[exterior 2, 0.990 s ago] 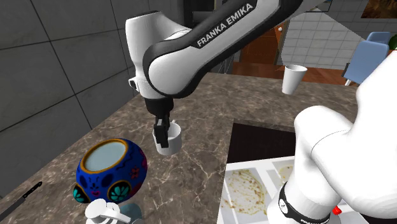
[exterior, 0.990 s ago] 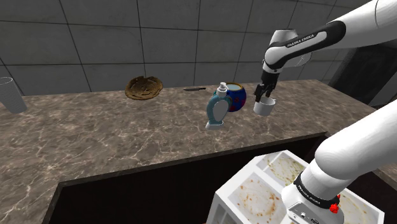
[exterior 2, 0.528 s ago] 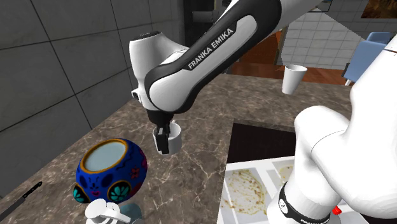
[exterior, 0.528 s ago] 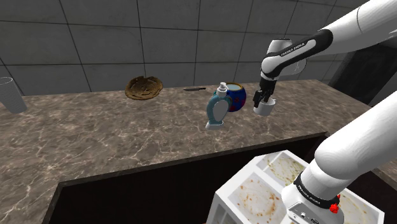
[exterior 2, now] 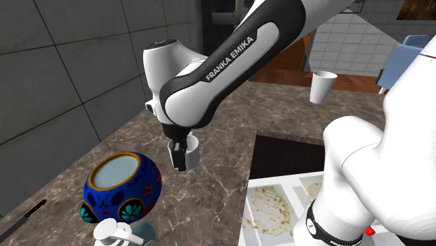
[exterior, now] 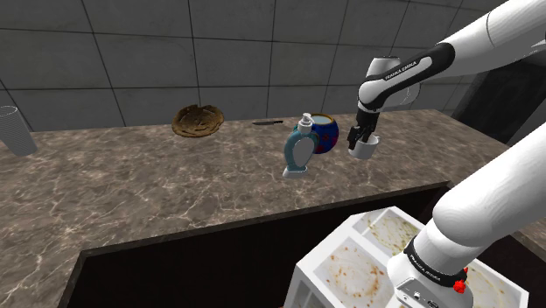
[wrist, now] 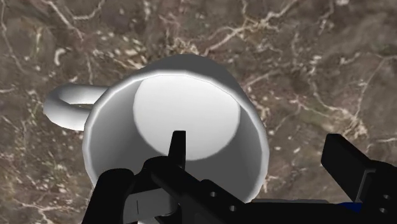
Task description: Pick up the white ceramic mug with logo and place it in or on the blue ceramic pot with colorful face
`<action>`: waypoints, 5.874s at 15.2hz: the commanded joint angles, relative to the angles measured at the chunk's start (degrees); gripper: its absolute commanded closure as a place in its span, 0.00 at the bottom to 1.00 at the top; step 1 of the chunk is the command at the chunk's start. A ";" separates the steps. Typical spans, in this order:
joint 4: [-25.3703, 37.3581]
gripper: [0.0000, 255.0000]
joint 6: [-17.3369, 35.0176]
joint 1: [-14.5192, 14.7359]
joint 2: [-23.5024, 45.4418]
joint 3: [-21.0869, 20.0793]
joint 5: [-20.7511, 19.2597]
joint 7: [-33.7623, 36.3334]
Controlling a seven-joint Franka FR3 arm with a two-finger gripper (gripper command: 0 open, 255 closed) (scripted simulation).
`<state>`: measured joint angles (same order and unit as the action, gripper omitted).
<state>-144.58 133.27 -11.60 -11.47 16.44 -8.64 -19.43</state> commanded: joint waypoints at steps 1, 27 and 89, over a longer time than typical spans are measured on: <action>0.00 1.00 0.00 0.00 0.00 0.00 0.00 0.00; 7.29 1.00 -14.54 -0.04 -7.34 -1.31 -0.35 0.15; 29.67 1.00 -24.98 7.42 5.87 -12.62 5.21 14.91</action>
<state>-114.91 108.27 -4.18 -5.59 3.82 -3.43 -4.51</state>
